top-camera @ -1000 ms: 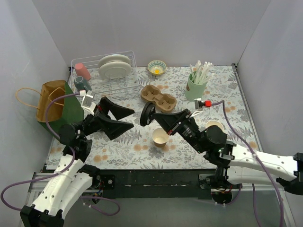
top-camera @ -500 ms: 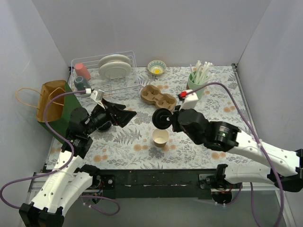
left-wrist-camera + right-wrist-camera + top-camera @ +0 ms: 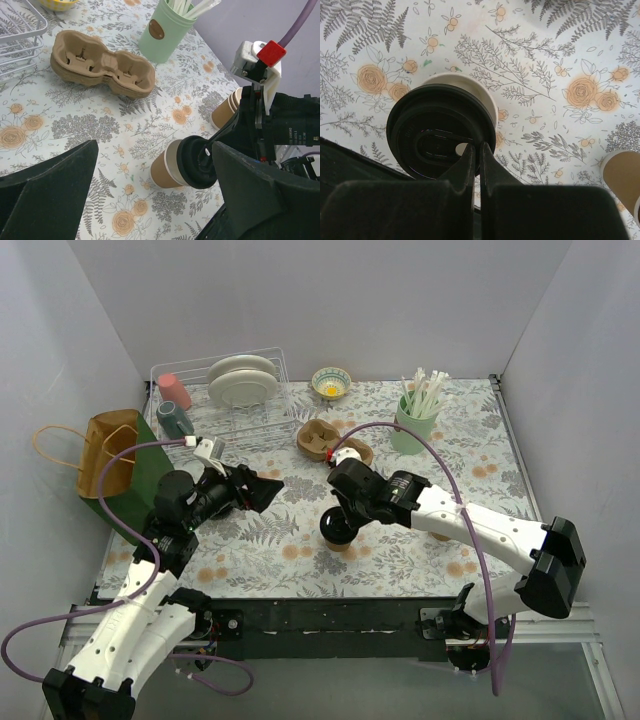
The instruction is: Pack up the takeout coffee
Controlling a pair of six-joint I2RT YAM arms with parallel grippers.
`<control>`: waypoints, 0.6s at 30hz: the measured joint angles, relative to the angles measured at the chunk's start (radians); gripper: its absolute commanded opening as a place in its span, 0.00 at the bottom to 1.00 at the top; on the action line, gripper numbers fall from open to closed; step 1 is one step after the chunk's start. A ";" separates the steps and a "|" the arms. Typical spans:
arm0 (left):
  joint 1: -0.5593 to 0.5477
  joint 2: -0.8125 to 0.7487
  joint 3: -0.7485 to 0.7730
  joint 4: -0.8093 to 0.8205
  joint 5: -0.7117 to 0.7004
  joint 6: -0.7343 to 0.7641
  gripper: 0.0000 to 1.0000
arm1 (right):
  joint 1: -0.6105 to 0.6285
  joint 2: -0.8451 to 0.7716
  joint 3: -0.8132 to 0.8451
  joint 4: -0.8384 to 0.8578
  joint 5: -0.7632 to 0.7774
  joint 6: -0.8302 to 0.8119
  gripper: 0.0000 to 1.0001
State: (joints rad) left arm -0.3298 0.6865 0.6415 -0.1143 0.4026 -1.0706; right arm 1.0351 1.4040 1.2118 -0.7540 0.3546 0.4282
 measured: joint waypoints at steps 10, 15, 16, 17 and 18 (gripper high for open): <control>0.000 0.015 0.000 -0.007 0.005 0.008 0.98 | -0.014 0.008 0.000 0.008 -0.056 -0.017 0.01; 0.000 0.016 0.000 -0.007 0.011 0.008 0.98 | -0.027 0.010 0.000 0.028 -0.063 -0.021 0.01; 0.000 0.017 0.000 -0.007 0.014 0.008 0.98 | -0.029 0.012 0.000 0.031 -0.065 -0.022 0.01; 0.000 0.017 0.000 -0.007 0.016 0.008 0.98 | -0.032 0.016 0.000 0.032 -0.067 -0.024 0.01; 0.000 0.017 0.000 -0.007 0.017 0.008 0.98 | -0.034 0.021 0.000 0.034 -0.067 -0.025 0.01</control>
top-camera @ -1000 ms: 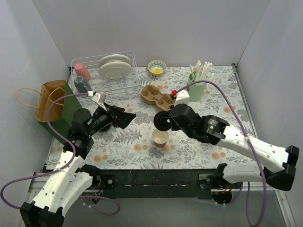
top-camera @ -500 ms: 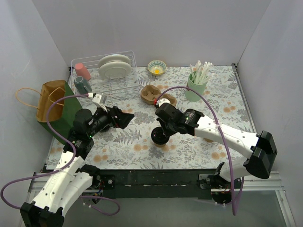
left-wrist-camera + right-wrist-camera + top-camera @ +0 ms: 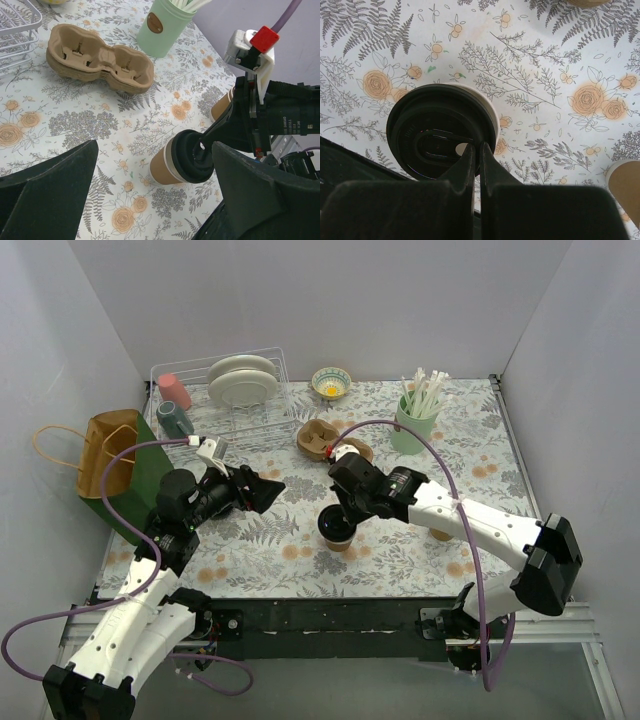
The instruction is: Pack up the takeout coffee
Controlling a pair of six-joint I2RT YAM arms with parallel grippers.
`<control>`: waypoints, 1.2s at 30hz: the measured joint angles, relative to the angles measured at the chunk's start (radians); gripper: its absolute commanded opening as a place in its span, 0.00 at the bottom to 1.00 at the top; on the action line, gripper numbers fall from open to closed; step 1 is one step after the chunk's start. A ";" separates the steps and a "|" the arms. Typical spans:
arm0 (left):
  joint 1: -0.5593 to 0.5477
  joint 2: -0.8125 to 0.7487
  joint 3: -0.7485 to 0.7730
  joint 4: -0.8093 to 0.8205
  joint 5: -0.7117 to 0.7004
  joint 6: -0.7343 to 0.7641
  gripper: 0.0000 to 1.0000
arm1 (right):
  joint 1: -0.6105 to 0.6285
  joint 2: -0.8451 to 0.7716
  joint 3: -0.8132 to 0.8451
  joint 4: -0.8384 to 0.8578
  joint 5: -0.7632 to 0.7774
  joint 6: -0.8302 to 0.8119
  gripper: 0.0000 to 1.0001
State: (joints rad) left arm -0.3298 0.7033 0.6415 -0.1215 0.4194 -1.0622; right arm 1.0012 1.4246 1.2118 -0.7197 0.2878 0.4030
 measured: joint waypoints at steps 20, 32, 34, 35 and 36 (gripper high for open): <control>0.000 0.000 0.000 0.000 0.011 0.005 0.98 | -0.004 0.080 0.016 -0.020 0.001 -0.014 0.01; 0.000 0.002 0.000 0.000 0.013 0.008 0.98 | -0.004 0.082 0.024 -0.048 0.005 -0.014 0.01; 0.000 0.003 0.000 0.000 0.014 0.008 0.98 | -0.004 0.082 0.024 -0.047 0.005 -0.014 0.01; 0.000 0.003 0.000 0.000 0.014 0.008 0.98 | -0.004 0.082 0.024 -0.043 0.004 -0.014 0.01; 0.000 0.003 0.000 0.000 0.014 0.008 0.98 | -0.004 0.082 0.024 -0.040 0.003 -0.014 0.01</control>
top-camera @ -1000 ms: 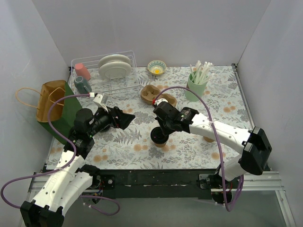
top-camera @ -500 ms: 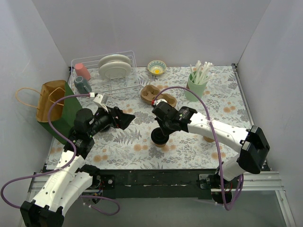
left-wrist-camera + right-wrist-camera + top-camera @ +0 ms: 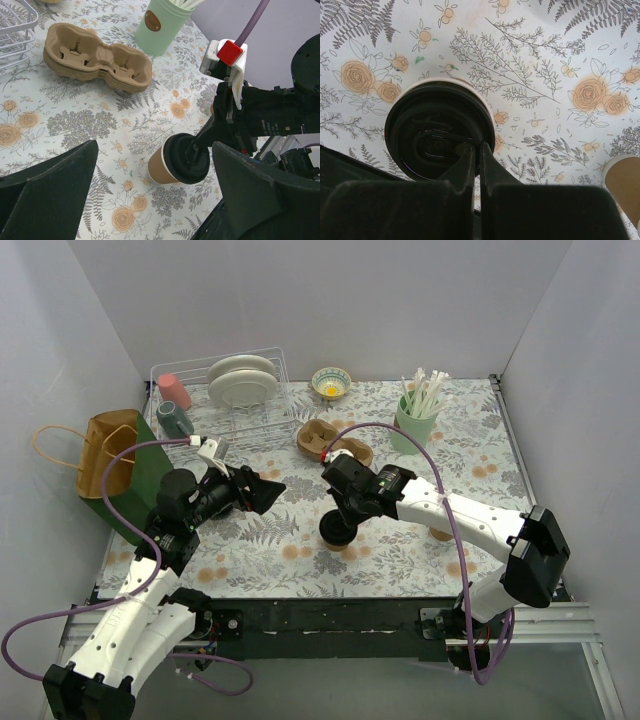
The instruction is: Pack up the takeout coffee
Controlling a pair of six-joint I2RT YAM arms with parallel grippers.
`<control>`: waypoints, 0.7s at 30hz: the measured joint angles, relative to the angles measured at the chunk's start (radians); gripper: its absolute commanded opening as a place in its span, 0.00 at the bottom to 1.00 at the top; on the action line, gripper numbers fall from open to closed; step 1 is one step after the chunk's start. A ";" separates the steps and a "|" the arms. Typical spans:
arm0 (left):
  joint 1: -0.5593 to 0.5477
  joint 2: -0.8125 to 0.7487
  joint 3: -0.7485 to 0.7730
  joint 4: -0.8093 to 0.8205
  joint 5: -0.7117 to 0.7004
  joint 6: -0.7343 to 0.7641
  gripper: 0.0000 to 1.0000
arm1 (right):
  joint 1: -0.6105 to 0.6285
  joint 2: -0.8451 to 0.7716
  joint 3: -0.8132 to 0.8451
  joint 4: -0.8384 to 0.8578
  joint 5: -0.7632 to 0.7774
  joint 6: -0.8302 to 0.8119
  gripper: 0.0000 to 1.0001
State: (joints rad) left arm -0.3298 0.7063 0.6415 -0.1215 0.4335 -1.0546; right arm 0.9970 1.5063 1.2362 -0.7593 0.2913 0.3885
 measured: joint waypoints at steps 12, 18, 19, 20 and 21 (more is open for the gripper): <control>0.000 0.000 0.000 0.000 0.001 0.000 0.98 | -0.002 0.010 -0.002 0.026 -0.002 0.001 0.04; 0.000 0.003 0.000 0.000 0.002 0.000 0.98 | -0.002 0.014 -0.002 0.024 0.014 0.002 0.02; 0.000 0.005 0.000 0.000 0.002 0.000 0.98 | -0.003 0.017 -0.002 0.023 0.018 0.003 0.02; 0.000 0.006 0.000 0.000 0.002 0.000 0.98 | -0.003 0.019 -0.001 0.024 0.023 0.004 0.02; 0.000 0.008 0.000 0.000 0.002 0.000 0.98 | -0.003 0.019 0.000 0.023 0.024 0.005 0.03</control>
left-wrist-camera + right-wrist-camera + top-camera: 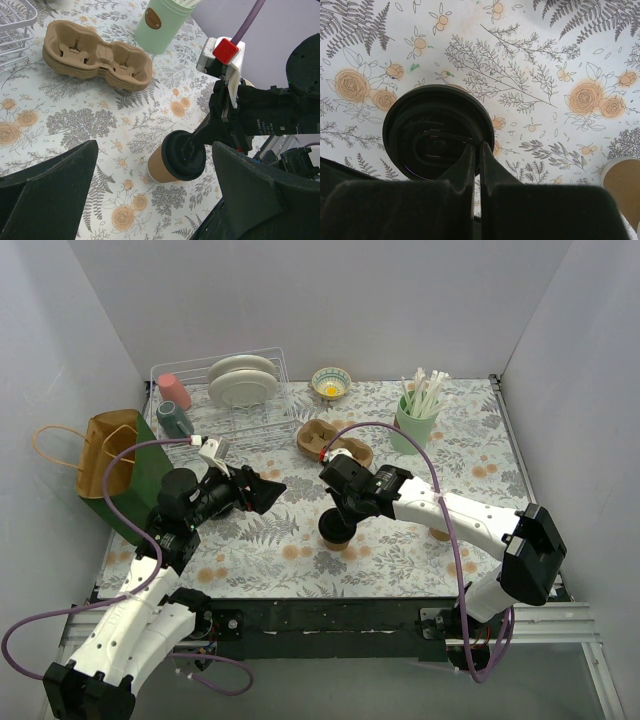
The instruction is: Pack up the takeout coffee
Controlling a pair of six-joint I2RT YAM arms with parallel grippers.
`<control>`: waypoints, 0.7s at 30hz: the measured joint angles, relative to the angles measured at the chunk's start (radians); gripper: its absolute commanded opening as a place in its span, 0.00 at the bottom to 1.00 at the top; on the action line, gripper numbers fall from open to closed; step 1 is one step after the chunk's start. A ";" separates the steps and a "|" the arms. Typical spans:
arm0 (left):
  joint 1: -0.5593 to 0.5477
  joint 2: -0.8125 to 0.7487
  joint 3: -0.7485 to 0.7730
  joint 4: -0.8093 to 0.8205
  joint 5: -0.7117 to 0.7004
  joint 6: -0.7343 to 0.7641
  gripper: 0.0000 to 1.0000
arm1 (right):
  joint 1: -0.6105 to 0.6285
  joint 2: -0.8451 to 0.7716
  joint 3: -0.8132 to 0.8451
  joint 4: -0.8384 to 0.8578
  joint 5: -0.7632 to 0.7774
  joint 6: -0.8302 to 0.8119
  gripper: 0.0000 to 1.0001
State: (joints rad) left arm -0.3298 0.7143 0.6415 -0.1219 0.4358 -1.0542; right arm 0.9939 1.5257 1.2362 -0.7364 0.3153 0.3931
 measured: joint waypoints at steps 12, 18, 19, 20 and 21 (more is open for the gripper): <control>0.000 0.014 0.000 0.000 0.008 -0.002 0.94 | 0.000 0.000 0.000 -0.003 -0.010 0.003 0.35; 0.000 0.116 0.000 -0.013 0.069 -0.069 0.71 | -0.007 -0.050 0.000 0.019 -0.070 -0.005 0.45; 0.000 0.140 -0.001 -0.012 0.087 -0.089 0.70 | -0.010 -0.066 -0.001 0.029 -0.084 -0.006 0.46; -0.002 0.171 -0.006 -0.008 0.108 -0.112 0.68 | -0.015 -0.081 -0.003 0.043 -0.097 -0.008 0.47; -0.006 0.194 -0.014 -0.005 0.121 -0.135 0.67 | -0.021 -0.096 -0.008 0.058 -0.109 -0.009 0.50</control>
State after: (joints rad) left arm -0.3355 0.9081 0.6277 -0.1265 0.5568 -1.1889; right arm 0.9726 1.4300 1.2278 -0.6781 0.2062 0.3840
